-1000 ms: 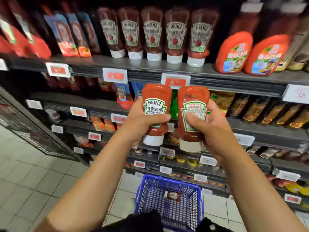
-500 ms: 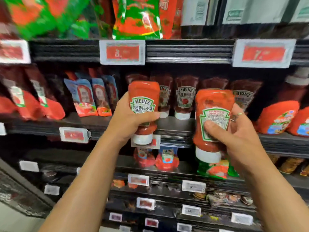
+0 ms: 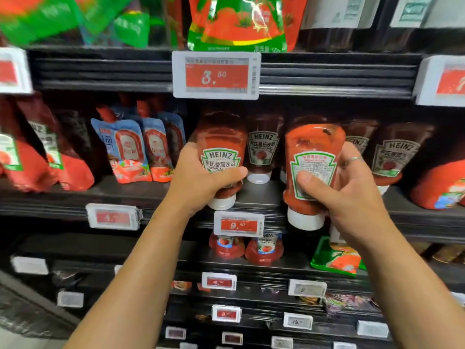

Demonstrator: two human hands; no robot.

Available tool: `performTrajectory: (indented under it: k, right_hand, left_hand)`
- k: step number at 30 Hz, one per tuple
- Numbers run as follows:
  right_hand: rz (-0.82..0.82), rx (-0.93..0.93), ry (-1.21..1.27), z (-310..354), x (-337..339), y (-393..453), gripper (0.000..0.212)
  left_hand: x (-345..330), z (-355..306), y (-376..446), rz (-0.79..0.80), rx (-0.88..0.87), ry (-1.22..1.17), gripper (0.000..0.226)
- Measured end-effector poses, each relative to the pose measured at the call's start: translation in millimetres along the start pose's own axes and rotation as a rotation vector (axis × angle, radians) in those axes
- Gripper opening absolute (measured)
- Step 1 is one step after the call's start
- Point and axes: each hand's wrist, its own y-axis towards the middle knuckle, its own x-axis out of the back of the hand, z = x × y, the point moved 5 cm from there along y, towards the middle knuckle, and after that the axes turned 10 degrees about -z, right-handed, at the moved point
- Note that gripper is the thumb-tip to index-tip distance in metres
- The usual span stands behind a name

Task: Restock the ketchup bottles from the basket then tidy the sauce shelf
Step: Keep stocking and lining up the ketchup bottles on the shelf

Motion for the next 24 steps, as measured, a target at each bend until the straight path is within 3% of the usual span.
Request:
performTrajectory:
  k: [6,11,21,24]
  right_hand:
    - [-0.107,0.128,-0.164,-1,15,2,0.046]
    - [-0.227,0.154,-0.324,-3,27,4,0.057]
    - [-0.305,0.037,-0.729,-1,43,-18,0.069]
    - [-0.435,0.150,-0.841,13,52,-47,0.070]
  left_hand:
    - [12,7,-9,-0.084,0.003,0.136,0.067]
    - [16,5,-17,-0.098,-0.066,0.162,0.062]
    - [25,6,-23,-0.062,-0.075,0.198,0.066]
    - [27,7,-25,-0.054,-0.087,0.180,0.062]
